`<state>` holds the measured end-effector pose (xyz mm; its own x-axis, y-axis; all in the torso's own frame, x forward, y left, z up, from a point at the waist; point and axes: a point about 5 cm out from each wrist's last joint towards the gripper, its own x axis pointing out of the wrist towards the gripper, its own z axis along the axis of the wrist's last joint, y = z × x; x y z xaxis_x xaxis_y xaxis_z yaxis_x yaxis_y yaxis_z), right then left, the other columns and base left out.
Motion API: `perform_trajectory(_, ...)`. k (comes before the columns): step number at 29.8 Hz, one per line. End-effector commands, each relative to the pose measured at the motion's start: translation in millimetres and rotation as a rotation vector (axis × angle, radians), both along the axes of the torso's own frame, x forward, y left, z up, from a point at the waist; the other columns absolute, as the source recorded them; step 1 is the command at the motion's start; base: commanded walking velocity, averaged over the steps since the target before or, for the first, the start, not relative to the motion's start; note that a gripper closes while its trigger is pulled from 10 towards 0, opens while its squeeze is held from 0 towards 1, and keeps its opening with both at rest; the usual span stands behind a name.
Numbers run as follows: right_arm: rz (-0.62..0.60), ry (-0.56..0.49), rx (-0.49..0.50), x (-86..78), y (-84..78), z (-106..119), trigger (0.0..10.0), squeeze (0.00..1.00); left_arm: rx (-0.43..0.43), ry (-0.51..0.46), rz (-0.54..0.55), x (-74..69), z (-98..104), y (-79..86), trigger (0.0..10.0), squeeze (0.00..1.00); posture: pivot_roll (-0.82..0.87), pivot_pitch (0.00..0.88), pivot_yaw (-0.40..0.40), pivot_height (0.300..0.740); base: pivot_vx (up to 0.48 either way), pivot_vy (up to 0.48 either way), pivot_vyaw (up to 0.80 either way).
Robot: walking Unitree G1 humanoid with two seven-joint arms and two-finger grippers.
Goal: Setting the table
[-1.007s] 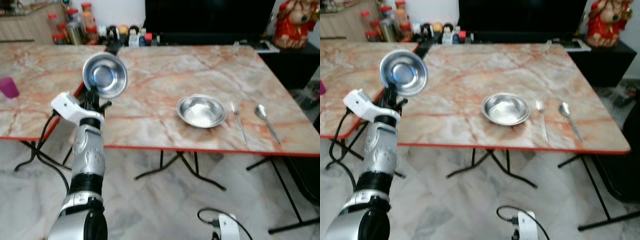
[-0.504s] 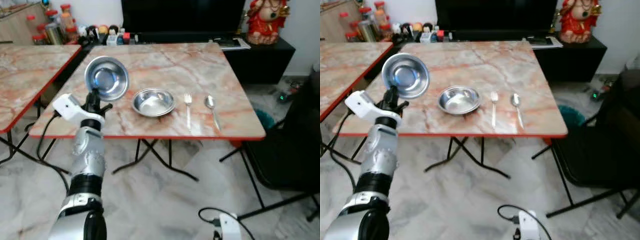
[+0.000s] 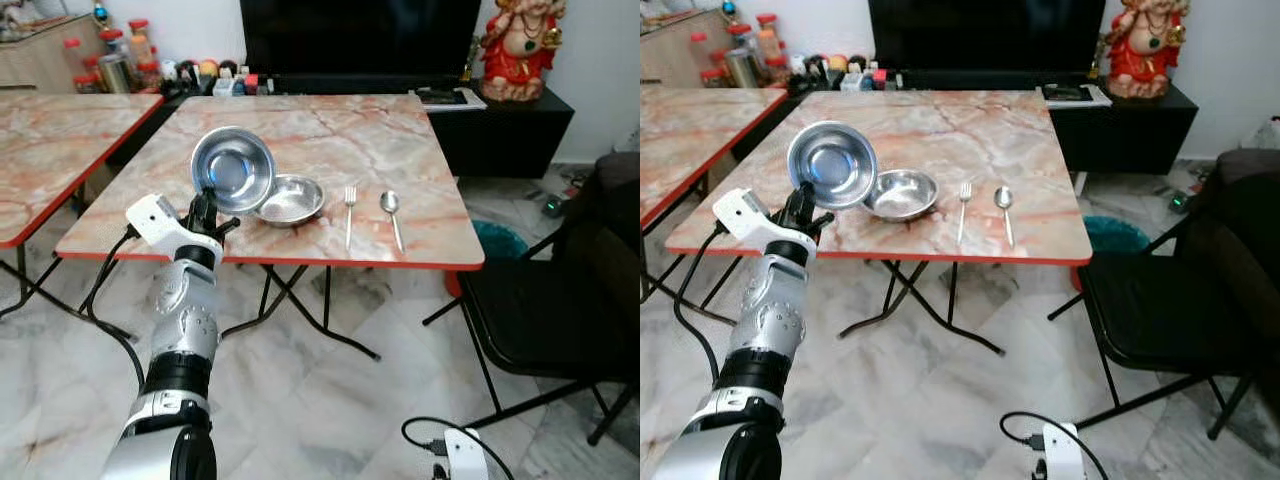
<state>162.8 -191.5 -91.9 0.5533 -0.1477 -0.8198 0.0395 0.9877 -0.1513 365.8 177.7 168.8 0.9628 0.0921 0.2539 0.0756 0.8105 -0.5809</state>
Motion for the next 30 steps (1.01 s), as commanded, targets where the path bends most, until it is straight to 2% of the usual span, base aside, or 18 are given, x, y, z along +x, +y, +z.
perform_trajectory(1, -0.005, -0.015, 0.007, 4.8, 1.5, 1.9, 10.0, 0.0, 0.005, -0.022, 0.012, 1.0, 6.5, 3.5, 10.0, 0.0, 0.02, 0.0, 0.013, 0.74, 0.285, 0.0, 0.0)
perform_trajectory(30, -0.001, -0.022, 0.006, 7.7, 3.0, 3.0, 10.0, 0.0, 0.003, -0.021, 0.008, 3.4, 8.4, 4.4, 10.0, 0.0, 0.02, 0.0, 0.013, 0.74, 0.289, 0.0, 0.0)
